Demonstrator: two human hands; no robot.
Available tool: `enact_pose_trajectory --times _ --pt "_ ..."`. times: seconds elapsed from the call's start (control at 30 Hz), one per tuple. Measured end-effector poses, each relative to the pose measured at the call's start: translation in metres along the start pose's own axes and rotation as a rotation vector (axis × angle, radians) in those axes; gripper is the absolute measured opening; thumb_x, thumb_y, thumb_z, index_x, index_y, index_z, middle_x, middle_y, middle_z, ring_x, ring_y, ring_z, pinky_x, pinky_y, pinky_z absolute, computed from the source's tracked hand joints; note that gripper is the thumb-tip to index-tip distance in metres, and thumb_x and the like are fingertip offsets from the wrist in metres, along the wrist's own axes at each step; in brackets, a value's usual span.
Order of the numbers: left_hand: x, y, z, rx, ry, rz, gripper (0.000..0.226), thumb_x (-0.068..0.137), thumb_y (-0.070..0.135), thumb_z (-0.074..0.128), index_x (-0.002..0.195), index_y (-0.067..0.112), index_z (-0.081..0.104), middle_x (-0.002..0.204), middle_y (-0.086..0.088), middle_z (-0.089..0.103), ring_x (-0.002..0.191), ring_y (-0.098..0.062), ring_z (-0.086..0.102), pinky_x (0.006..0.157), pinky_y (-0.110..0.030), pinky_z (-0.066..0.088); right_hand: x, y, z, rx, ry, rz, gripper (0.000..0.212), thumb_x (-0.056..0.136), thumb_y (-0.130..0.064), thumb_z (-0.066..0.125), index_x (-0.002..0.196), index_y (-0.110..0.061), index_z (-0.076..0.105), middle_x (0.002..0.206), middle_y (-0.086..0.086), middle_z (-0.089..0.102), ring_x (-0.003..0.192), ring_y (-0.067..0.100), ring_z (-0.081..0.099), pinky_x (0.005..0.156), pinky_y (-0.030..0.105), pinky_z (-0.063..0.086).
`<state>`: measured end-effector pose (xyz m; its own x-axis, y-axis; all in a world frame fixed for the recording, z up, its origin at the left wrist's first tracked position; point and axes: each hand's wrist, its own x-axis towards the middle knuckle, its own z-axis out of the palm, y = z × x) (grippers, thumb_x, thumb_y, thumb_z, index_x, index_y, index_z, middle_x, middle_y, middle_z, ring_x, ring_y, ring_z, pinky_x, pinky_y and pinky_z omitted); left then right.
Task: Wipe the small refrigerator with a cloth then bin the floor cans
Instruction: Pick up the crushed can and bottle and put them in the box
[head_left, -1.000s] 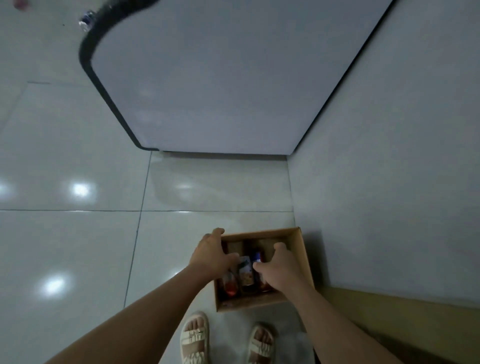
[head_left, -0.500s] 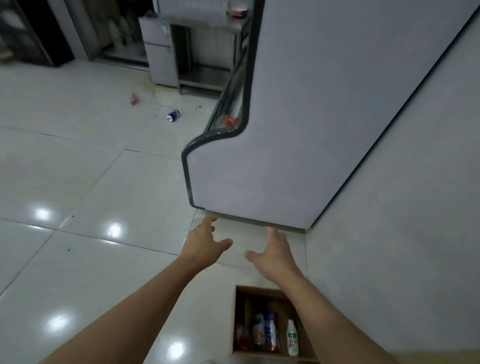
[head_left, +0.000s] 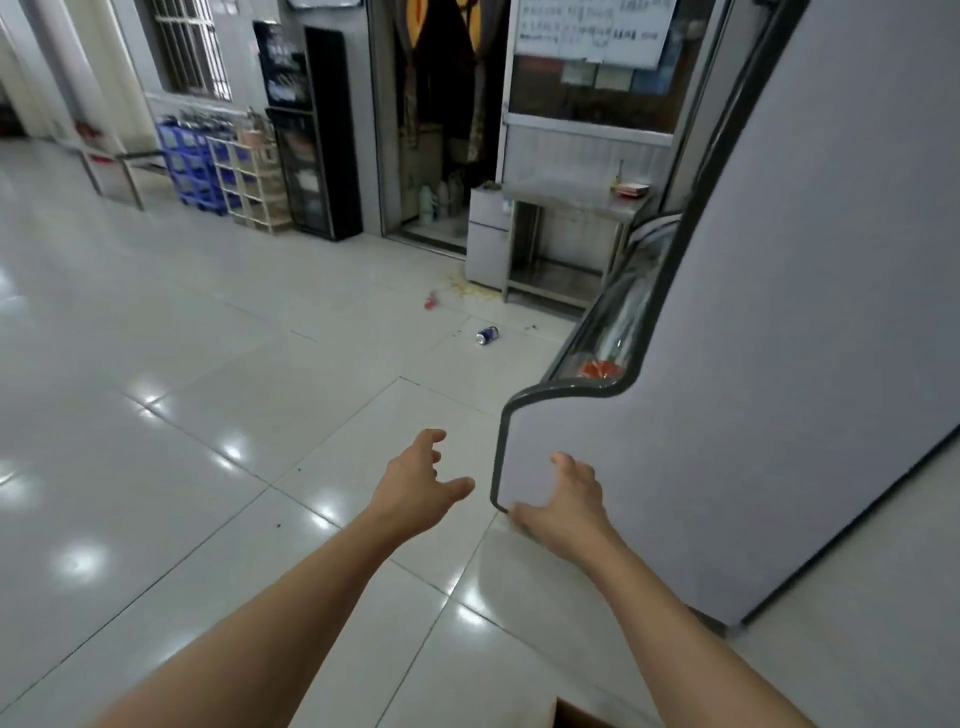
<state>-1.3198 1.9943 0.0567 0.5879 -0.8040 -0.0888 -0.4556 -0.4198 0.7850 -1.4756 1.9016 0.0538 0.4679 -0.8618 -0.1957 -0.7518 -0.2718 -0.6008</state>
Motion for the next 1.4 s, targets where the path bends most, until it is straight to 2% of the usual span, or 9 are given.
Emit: enact_pose_trajectory --times 0.2,0.37,0.6,0.73,0.83,1.0,1.1,1.2,1.4 --pt "0.047 -0.037 -0.079 -0.042 0.049 0.001 0.071 0.079 0.033 0.07 0.139 0.024 0.033 0.133 -0.006 0.05 0.113 -0.019 0.053 0.084 -0.031 0.05 0.048 -0.086 0.024 -0.024 0.031 -0.059 0.089 0.08 -0.041 0.068 0.148 -0.016 0.017 0.15 0.01 0.02 0.137 0.028 0.023 0.11 0.039 0.028" --pt "0.105 -0.079 -0.161 -0.036 0.068 0.015 0.071 0.079 0.035 0.07 0.138 0.024 0.032 0.131 -0.005 0.051 0.113 -0.019 0.053 0.091 -0.036 0.048 0.094 -0.171 0.057 -0.012 0.057 -0.073 0.087 0.08 -0.04 0.068 0.148 -0.017 0.018 0.15 0.009 0.019 0.138 0.027 0.022 0.111 0.039 0.027" --pt "0.181 -0.128 -0.251 -0.025 0.054 0.01 0.071 0.079 0.035 0.069 0.139 0.025 0.032 0.131 -0.004 0.051 0.112 -0.019 0.052 0.088 -0.033 0.048 0.149 -0.269 0.104 0.024 0.046 -0.078 0.086 0.081 -0.04 0.066 0.148 -0.018 0.017 0.149 0.007 0.019 0.136 0.025 0.025 0.107 0.037 0.03" --pt "0.23 -0.145 -0.279 -0.015 0.054 0.018 0.072 0.079 0.036 0.07 0.139 0.025 0.032 0.13 -0.003 0.052 0.113 -0.019 0.053 0.092 -0.038 0.048 0.19 -0.309 0.123 0.027 0.038 -0.088 0.085 0.082 -0.039 0.066 0.147 -0.018 0.017 0.149 0.006 0.018 0.136 0.025 0.024 0.109 0.038 0.031" --pt "0.275 -0.153 -0.293 -0.018 0.048 0.023 0.072 0.079 0.036 0.069 0.139 0.025 0.032 0.13 -0.004 0.051 0.112 -0.019 0.053 0.09 -0.034 0.047 0.233 -0.331 0.132 0.041 0.047 -0.092 0.084 0.082 -0.039 0.066 0.147 -0.018 0.017 0.149 0.006 0.018 0.137 0.024 0.023 0.11 0.038 0.031" --pt "0.364 -0.157 -0.311 0.016 0.043 0.049 0.071 0.079 0.038 0.069 0.138 0.026 0.032 0.129 -0.004 0.051 0.106 -0.017 0.053 0.085 -0.034 0.051 0.324 -0.363 0.143 0.085 0.056 -0.088 0.085 0.081 -0.04 0.066 0.148 -0.019 0.017 0.15 0.006 0.017 0.137 0.024 0.024 0.109 0.04 0.032" --pt "0.421 -0.155 -0.323 0.038 0.03 0.045 0.071 0.079 0.038 0.068 0.139 0.026 0.032 0.13 -0.004 0.051 0.101 -0.015 0.054 0.087 -0.035 0.05 0.386 -0.383 0.148 0.114 0.049 -0.085 0.086 0.081 -0.04 0.066 0.147 -0.018 0.017 0.15 0.006 0.017 0.137 0.025 0.026 0.109 0.04 0.032" --pt "0.478 -0.153 -0.341 0.044 0.043 0.045 0.072 0.079 0.038 0.068 0.139 0.025 0.031 0.13 -0.004 0.051 0.107 -0.017 0.053 0.091 -0.038 0.049 0.445 -0.41 0.148 0.123 0.052 -0.09 0.087 0.08 -0.04 0.067 0.148 -0.018 0.017 0.15 0.007 0.017 0.137 0.026 0.026 0.109 0.039 0.031" --pt "0.584 -0.159 -0.364 0.04 0.032 0.036 0.07 0.081 0.038 0.067 0.139 0.025 0.031 0.13 -0.004 0.051 0.1 -0.016 0.053 0.088 -0.036 0.05 0.542 -0.448 0.152 0.125 0.048 -0.087 0.087 0.079 -0.039 0.067 0.147 -0.019 0.018 0.15 0.005 0.017 0.136 0.025 0.026 0.108 0.038 0.031"
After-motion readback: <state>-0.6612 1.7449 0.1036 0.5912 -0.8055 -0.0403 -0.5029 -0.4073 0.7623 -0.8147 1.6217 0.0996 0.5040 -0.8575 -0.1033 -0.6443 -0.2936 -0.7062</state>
